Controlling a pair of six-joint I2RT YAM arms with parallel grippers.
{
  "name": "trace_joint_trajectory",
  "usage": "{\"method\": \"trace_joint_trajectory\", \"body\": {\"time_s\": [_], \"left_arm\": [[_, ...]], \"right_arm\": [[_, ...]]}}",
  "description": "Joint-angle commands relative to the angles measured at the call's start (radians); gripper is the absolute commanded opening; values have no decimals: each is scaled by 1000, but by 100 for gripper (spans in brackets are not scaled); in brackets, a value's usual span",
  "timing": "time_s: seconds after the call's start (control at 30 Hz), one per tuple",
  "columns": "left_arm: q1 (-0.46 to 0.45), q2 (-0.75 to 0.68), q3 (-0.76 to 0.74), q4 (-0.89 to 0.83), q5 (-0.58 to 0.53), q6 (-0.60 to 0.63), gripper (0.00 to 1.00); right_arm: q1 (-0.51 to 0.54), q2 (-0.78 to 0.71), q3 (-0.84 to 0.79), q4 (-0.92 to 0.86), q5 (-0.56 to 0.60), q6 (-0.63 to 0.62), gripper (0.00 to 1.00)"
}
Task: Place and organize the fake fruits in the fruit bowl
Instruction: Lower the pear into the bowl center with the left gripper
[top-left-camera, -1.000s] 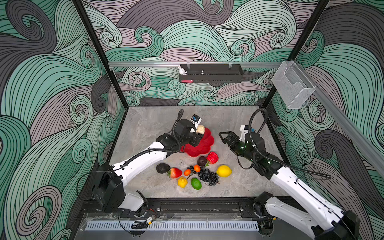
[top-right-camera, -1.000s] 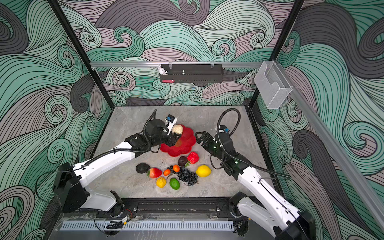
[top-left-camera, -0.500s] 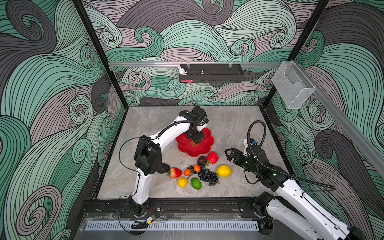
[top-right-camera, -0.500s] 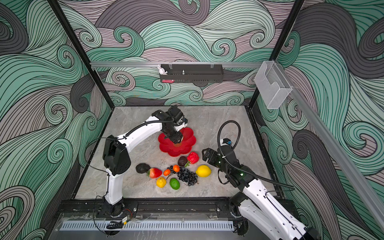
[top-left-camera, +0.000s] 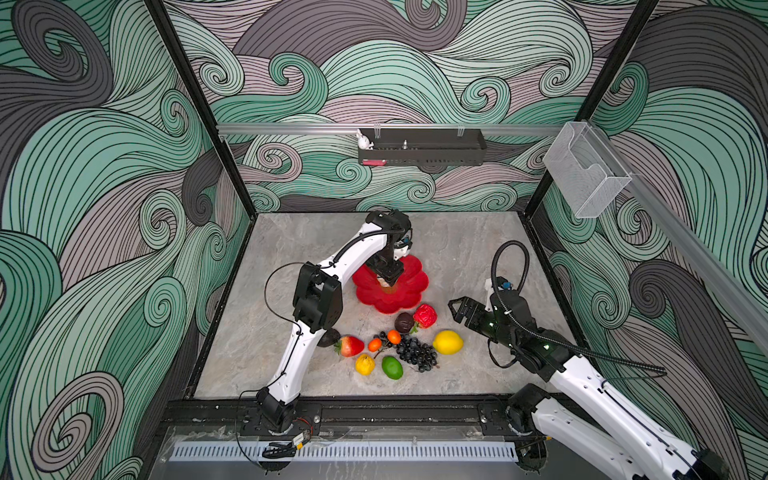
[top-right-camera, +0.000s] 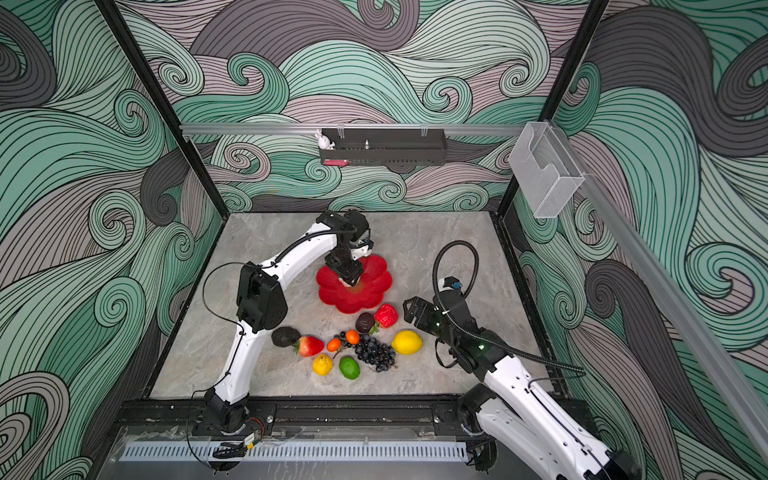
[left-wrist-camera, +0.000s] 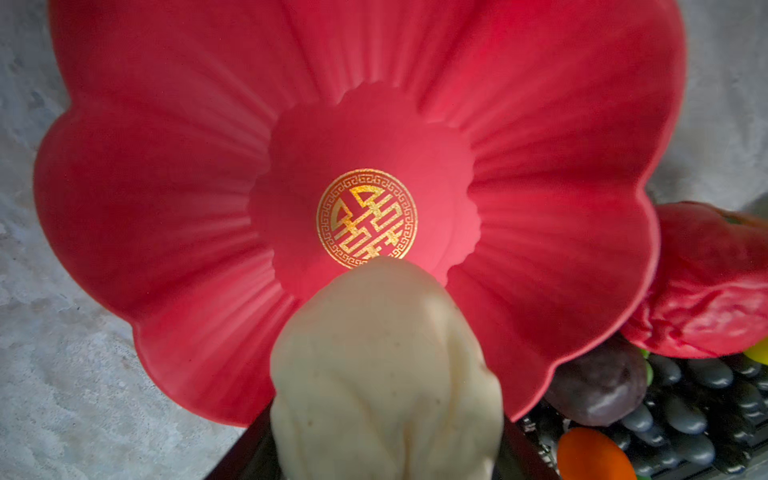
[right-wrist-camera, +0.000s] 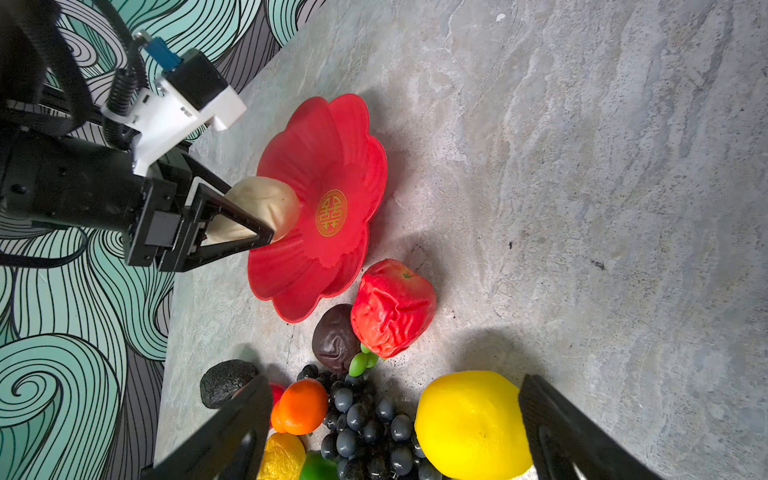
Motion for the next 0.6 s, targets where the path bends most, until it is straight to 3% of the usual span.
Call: {"method": "trace_joint_trajectory", "body": {"time_s": [0.0, 0.37, 0.57], "left_arm": [[14, 38, 39, -82, 33, 12, 64], [16, 83, 43, -111, 91, 0, 64], [16, 43, -41, -98, 125, -13, 64]], "right_arm": [[-3, 3, -1, -10, 10, -4, 93], [-3, 53, 4, 14, -8, 10, 93], [-4, 70, 5, 23, -13, 12, 93]]}}
